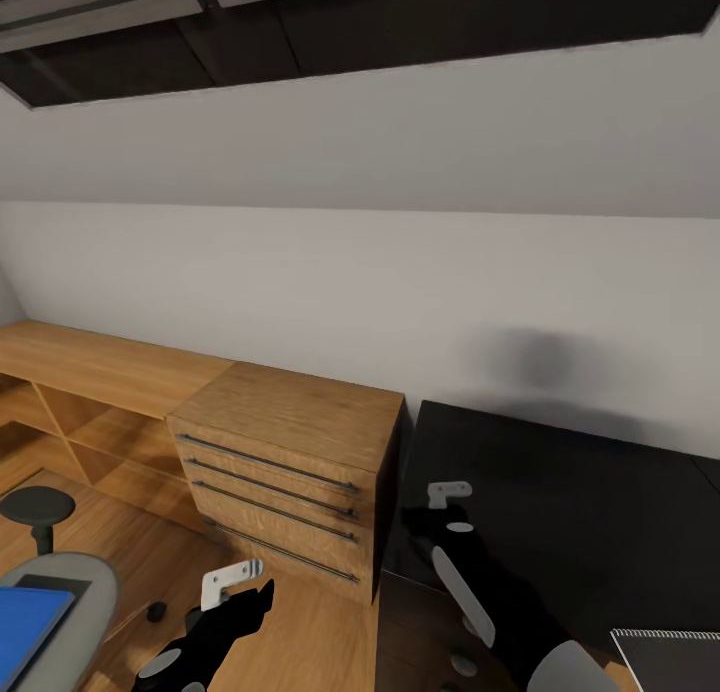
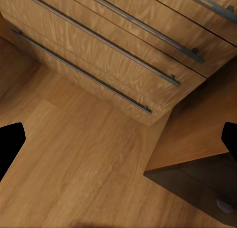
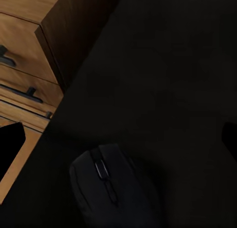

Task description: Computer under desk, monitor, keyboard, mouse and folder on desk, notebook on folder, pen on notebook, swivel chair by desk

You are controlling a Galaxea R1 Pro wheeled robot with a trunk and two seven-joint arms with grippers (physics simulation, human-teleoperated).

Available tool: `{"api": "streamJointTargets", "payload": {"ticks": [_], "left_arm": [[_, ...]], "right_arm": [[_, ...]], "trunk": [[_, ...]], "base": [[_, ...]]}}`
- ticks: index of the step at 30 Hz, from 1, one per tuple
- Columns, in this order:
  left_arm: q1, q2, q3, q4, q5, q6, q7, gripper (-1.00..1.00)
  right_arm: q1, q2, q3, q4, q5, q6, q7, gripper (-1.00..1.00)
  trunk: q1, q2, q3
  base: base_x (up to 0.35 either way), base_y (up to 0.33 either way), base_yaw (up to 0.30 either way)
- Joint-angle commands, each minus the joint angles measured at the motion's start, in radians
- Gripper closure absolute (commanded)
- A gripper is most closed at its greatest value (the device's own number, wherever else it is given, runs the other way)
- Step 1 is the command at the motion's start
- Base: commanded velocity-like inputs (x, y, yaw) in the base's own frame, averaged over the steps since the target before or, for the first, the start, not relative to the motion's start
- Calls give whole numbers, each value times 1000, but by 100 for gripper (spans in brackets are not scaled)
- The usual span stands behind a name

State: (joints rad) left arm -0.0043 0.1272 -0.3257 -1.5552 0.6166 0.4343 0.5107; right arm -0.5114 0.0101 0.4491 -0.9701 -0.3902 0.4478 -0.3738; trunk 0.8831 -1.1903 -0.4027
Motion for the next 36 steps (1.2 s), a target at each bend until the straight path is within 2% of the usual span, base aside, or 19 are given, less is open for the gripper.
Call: {"api": "streamJointTargets", "payload": {"ticks": [1,25,36], "left_arm": [[0,1,-2,-2,9,1,9,-100],[0,1,6,-11,9,0,10,-100],[-1,2,7,-31,8,0,11,-100]], "right_arm": [[-1,-1,3,0,-10,7,-10,-100],[-3,1,3,21,-10,40,-9,-100],[-4,4,4,58,-12,50,-8,-100]], "trunk": [[0,-1,-1],[0,-1,-1],[42,-78,-35]], "base": [[0,0,0],[0,0,0],[0,0,0]]}}
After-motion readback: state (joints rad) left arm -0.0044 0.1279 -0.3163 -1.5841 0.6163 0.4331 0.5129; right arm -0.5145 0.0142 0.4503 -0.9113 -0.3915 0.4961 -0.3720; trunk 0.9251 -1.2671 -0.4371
